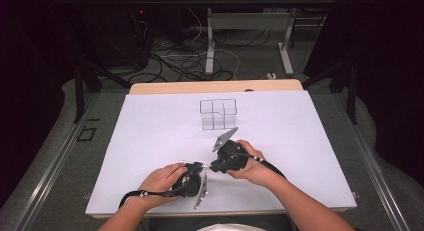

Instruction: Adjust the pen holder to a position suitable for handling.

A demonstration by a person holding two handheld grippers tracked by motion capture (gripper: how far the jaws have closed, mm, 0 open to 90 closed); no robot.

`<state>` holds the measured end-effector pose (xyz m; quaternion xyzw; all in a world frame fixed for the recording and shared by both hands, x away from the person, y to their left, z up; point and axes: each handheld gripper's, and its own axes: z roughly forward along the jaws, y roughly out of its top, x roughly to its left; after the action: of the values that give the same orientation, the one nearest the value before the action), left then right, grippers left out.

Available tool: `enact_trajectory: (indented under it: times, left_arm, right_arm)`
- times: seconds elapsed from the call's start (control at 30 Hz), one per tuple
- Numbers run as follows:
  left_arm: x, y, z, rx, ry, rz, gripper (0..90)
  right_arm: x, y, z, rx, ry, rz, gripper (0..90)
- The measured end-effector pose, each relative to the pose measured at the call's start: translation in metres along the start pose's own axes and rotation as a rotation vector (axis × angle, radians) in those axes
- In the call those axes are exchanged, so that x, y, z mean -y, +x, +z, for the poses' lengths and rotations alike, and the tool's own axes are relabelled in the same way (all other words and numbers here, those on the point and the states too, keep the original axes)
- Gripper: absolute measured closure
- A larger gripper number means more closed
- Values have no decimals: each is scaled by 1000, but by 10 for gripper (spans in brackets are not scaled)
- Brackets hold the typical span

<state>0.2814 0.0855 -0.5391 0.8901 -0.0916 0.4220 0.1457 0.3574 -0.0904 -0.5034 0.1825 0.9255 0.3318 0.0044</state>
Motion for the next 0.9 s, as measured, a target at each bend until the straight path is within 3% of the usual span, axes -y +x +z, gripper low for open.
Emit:
enact_trajectory:
  times: [0.2, 0.43, 0.53, 0.9]
  left_arm:
    - [0, 1, -1, 4, 2, 23, 794]
    - [0, 1, -1, 8, 7, -7, 796]
    - [2, 3, -1, 12, 11, -7, 797]
    - [13, 11, 0, -4, 30, -110, 797]
  right_arm:
    - [1, -1, -1, -10, -3, -9, 808]
    - [1, 0, -1, 3, -10, -20, 798]
    - [1, -2, -2, 16, -14, -16, 739]
    - [6, -8, -6, 71, -9, -54, 579]
